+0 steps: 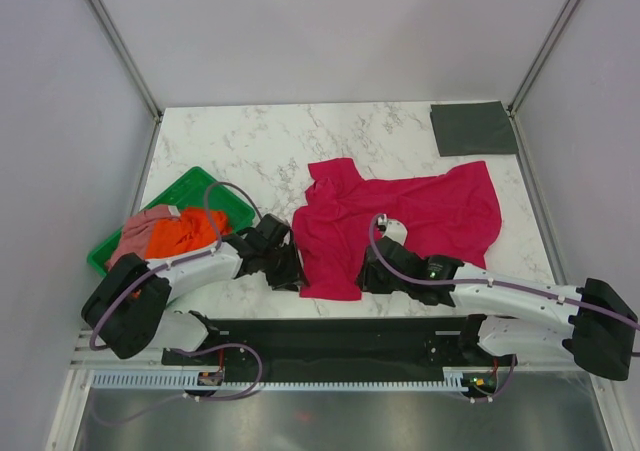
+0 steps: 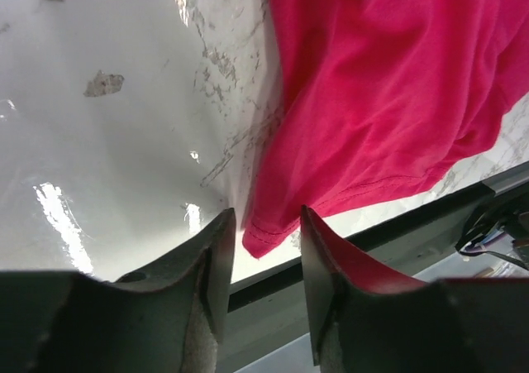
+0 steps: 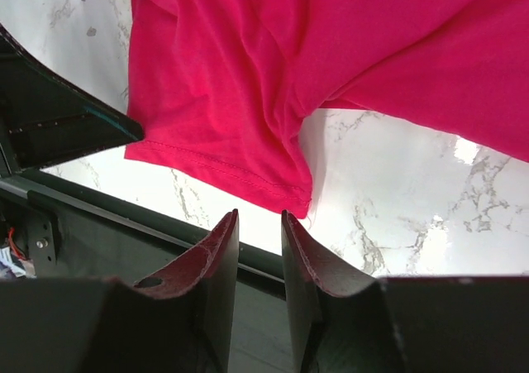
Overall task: Fold and stack the t-shirts
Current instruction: Flatten the tshirt out
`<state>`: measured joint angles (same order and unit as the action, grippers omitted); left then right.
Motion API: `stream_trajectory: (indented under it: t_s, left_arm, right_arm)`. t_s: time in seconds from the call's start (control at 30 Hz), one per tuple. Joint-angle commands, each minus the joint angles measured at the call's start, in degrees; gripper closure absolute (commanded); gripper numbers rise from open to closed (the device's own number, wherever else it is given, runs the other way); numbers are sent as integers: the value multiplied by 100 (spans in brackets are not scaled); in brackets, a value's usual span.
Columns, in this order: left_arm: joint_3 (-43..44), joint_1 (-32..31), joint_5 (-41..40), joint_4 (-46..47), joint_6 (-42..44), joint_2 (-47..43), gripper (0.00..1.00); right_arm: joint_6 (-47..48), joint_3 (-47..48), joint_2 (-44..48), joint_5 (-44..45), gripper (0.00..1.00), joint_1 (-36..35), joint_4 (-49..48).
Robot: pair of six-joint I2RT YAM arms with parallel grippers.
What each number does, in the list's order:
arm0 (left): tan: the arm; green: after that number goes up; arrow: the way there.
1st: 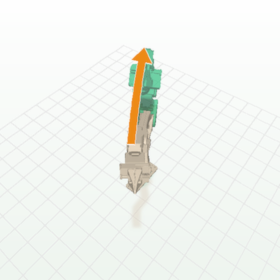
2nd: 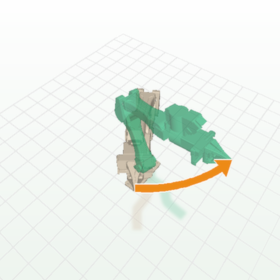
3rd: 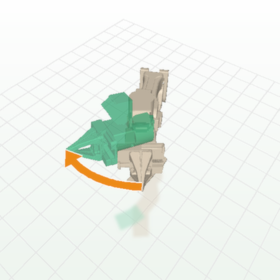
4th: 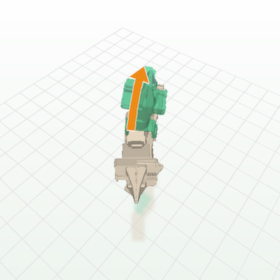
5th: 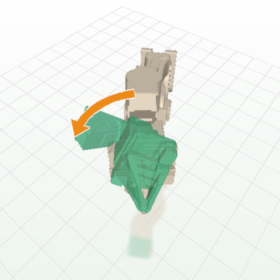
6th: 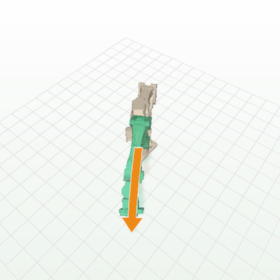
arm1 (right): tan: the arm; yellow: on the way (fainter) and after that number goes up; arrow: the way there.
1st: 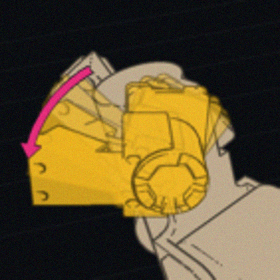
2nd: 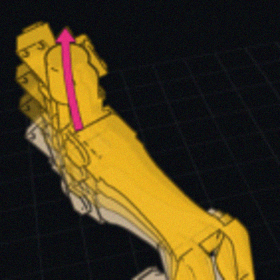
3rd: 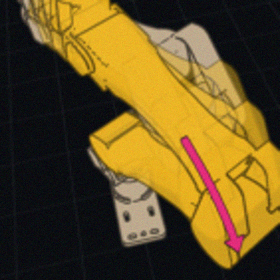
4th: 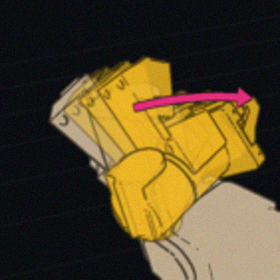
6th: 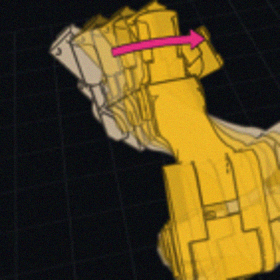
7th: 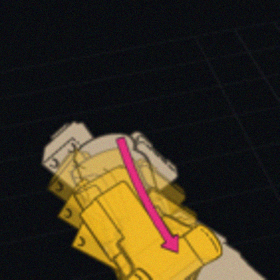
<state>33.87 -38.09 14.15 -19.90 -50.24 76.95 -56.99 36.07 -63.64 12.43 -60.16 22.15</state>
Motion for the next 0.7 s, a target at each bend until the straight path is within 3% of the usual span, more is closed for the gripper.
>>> stream_trajectory:
  t_s: [0.0, 0.17, 0.27, 0.33, 0.37, 0.43, 0.57, 0.63, 0.67]
  left_arm:
    - [-108, -181, 88, 276, -346, 101, 57]
    - [-99, -410, 158, 259, -513, 365, 66]
    - [-266, -515, 1, 250, -663, 330, 67]
    - [-354, -516, -61, 232, -654, 330, 76]
    - [-355, -516, -70, 232, -628, 338, 88]
    - [-311, -516, -62, 189, -558, 338, 98]
    - [110, -507, -97, 153, -513, 163, 98]
    - [575, -498, -334, -424, 170, 93, 98]
    - [577, -498, -334, -479, 172, 92, 98]
  right_arm:
    - [-49, 277, 97, 277, 64, -13, 254]
    - [-189, 461, 97, 313, 62, 267, 658]
    - [-67, 585, 167, 234, 62, 601, 808]
    - [39, 716, 202, 243, 62, 838, 965]
    - [48, 769, 211, 243, 62, 944, 1036]
    - [-65, 892, 238, 182, 60, 1278, 1290]
    - [-294, 875, 194, -397, 52, 2270, 1519]
    - [-417, 1049, 54, -216, 50, 3085, 1974]
    - [-453, 1051, -8, -101, 50, 3089, 2169]
